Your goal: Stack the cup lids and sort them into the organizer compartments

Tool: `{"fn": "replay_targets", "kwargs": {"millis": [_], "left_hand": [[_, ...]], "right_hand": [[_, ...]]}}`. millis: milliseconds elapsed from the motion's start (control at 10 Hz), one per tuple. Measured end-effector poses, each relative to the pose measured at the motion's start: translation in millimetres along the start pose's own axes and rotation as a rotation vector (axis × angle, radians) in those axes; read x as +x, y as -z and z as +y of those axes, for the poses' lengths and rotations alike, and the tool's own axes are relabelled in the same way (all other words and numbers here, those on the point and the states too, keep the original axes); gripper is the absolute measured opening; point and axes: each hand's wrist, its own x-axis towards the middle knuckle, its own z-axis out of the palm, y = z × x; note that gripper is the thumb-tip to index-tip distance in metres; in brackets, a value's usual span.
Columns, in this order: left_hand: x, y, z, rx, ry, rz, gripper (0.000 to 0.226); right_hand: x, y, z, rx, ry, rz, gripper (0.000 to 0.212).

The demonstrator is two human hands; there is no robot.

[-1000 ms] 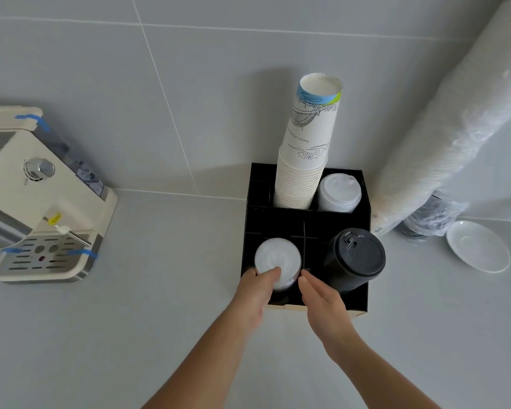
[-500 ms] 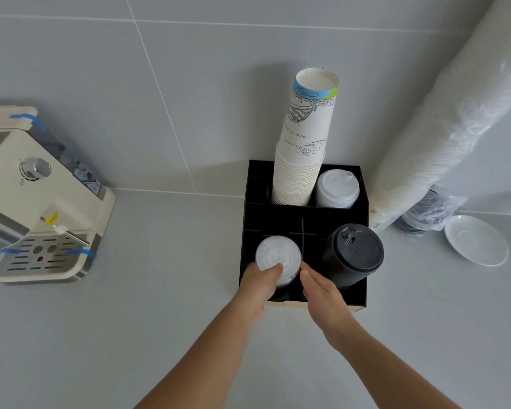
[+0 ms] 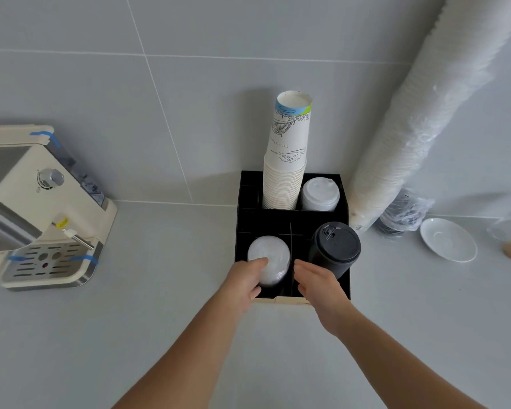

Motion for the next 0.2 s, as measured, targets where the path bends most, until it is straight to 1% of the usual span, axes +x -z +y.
{"fn": "replay_targets", "kwargs": {"millis": [100, 200], "left_hand": [[-10.3, 9.8, 4.8, -0.054, -0.004, -0.003, 0.049], [-33.1, 24.8, 7.0, -0.083, -0.036, -0.021, 0.04]], "right_hand": [[-7.6, 7.5, 0.4, 0.045, 0.065, -0.03, 0.037], [-26.7, 6.5, -9.1, 0.088, 0.057, -0.002, 0.025]]}}
